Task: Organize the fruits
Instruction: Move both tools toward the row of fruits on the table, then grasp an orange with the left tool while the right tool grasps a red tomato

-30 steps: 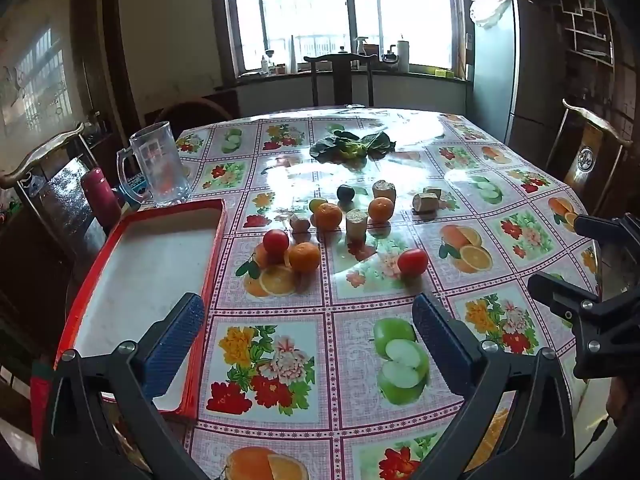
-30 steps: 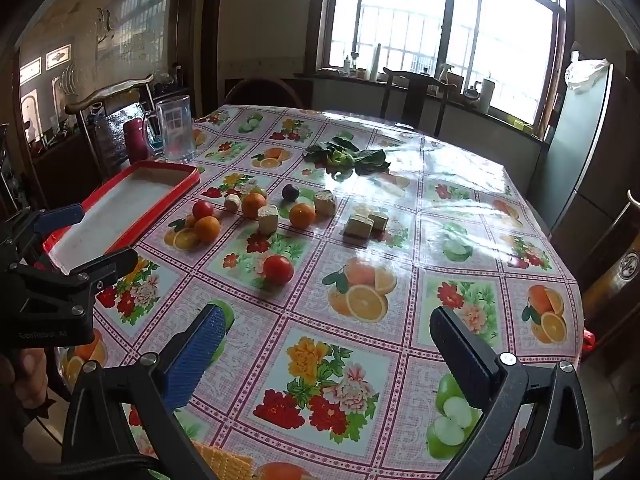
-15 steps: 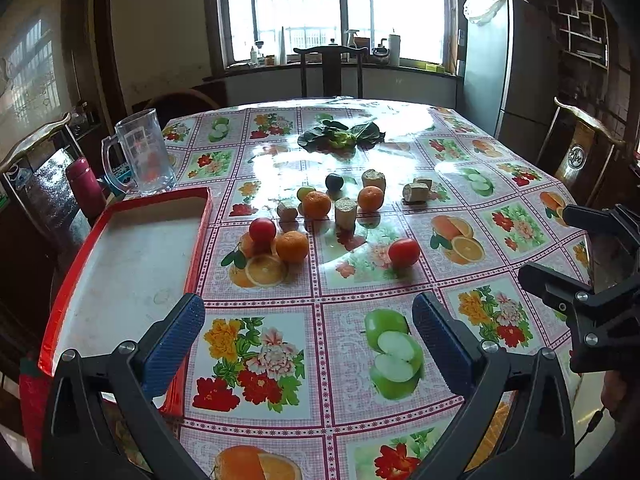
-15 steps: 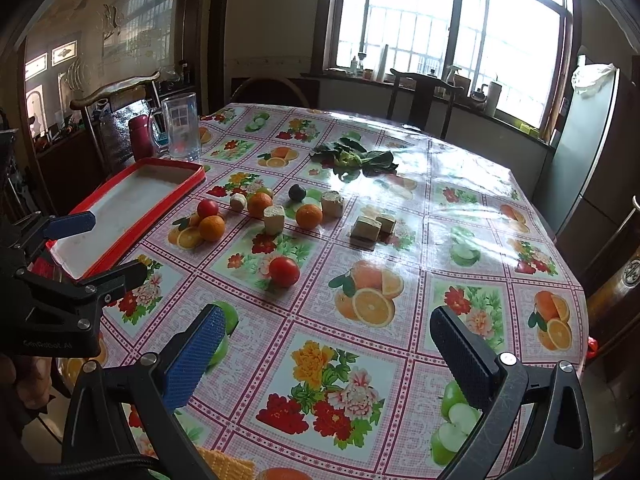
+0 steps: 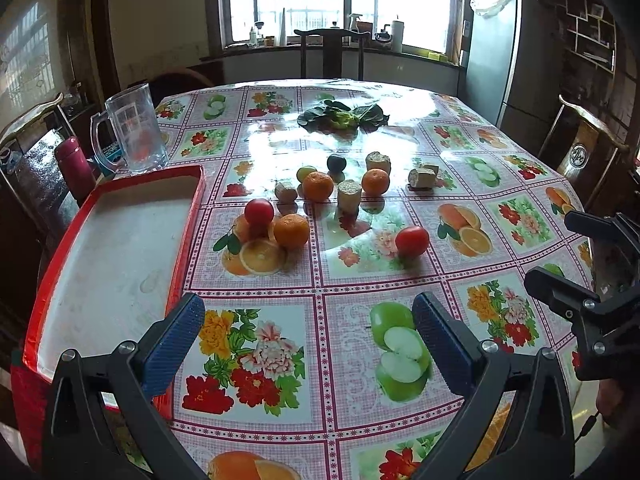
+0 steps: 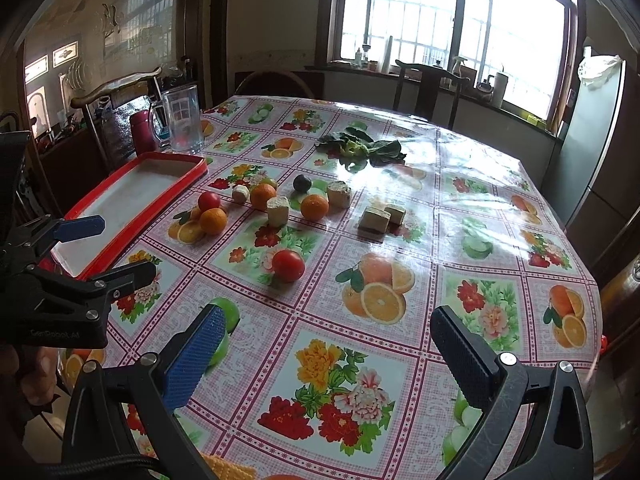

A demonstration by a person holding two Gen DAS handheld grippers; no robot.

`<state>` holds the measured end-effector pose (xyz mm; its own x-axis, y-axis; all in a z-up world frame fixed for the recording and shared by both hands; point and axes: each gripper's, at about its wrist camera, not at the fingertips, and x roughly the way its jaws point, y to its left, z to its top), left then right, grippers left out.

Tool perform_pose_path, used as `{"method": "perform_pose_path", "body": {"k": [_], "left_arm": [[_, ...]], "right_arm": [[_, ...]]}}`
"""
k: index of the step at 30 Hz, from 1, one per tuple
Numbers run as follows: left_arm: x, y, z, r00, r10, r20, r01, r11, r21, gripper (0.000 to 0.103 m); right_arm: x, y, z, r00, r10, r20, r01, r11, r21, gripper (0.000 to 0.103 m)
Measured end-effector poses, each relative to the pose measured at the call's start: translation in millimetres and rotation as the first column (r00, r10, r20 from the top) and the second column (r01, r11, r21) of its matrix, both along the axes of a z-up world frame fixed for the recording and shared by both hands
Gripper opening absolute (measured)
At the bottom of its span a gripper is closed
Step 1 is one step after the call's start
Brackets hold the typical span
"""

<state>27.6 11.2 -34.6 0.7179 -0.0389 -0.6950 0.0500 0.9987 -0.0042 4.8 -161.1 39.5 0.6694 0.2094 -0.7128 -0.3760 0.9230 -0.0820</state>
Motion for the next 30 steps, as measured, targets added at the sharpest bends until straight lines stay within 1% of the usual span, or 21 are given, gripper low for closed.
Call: {"method": "perform_pose_path", "body": {"k": [5, 9, 12, 15, 17, 19, 21, 22, 24, 26, 30], "left_arm": [[6.7, 1.8, -1.7, 1.0, -0.008, -0.002, 0.008, 1.0, -0.002, 0.103], [18.3, 8.0, -2.3, 1.0, -0.012, -0.014, 0.011, 1.0, -0.026, 0.103], [28.5, 10.0, -0.5, 1.0, -0.02, -0.009, 0.019, 1.0, -0.019, 0.103], [39.3, 9.5, -1.8, 0.999, -0.031, -0.011, 0.031, 1.0, -0.005, 0.103], [46.3, 11.7, -4.8, 0.999, -0.033, -0.019, 0.033, 0.999, -0.009, 0.103], [54.1, 15.7, -9.6, 0.999, -0.037, -0.039, 0.036, 0.999, -0.032, 0.097], [63.5, 19.8, -16.3, 0.997, -0.046, -0.067, 0.042, 0.997, -0.059, 0.088], [68.1, 20.8, -20.2, 0.996, -0.046, -0.082, 0.041, 0.997, -0.065, 0.085], [75.3, 22.0, -27.4, 0.993, -0.051, -0.107, 0.044, 0.996, -0.072, 0.076], [80.9, 21.3, -32.7, 0.991, -0.054, -0.119, 0.045, 0.996, -0.077, 0.074], [93.1, 20.8, -41.9, 0.989, -0.049, -0.142, 0.038, 0.996, -0.08, 0.073]], "right_arm": [[8.7, 1.5, -4.8, 1.0, 0.005, -0.019, -0.005, 1.0, 0.016, 0.103], [16.9, 4.3, -11.5, 0.999, 0.016, -0.045, -0.015, 0.999, 0.03, 0.103], [24.7, 6.0, -17.1, 0.997, 0.031, -0.065, -0.028, 0.998, 0.05, 0.103], [35.7, 9.2, -23.6, 0.995, 0.044, -0.094, -0.038, 0.997, 0.071, 0.1], [43.0, 13.3, -28.0, 0.992, 0.057, -0.11, -0.049, 0.996, 0.079, 0.098], [50.7, 18.3, -32.9, 0.99, 0.073, -0.124, -0.063, 0.995, 0.081, 0.094], [59.1, 24.3, -39.2, 0.987, 0.085, -0.138, -0.075, 0.994, 0.074, 0.093], [63.2, 27.2, -42.8, 0.986, 0.085, -0.141, -0.076, 0.995, 0.068, 0.091], [71.4, 32.0, -49.4, 0.984, 0.089, -0.152, -0.079, 0.995, 0.067, 0.087], [80.1, 36.2, -55.7, 0.98, 0.098, -0.171, -0.086, 0.993, 0.078, 0.081], [93.9, 43.8, -66.9, 0.975, 0.105, -0.198, -0.091, 0.993, 0.08, 0.076]]}}
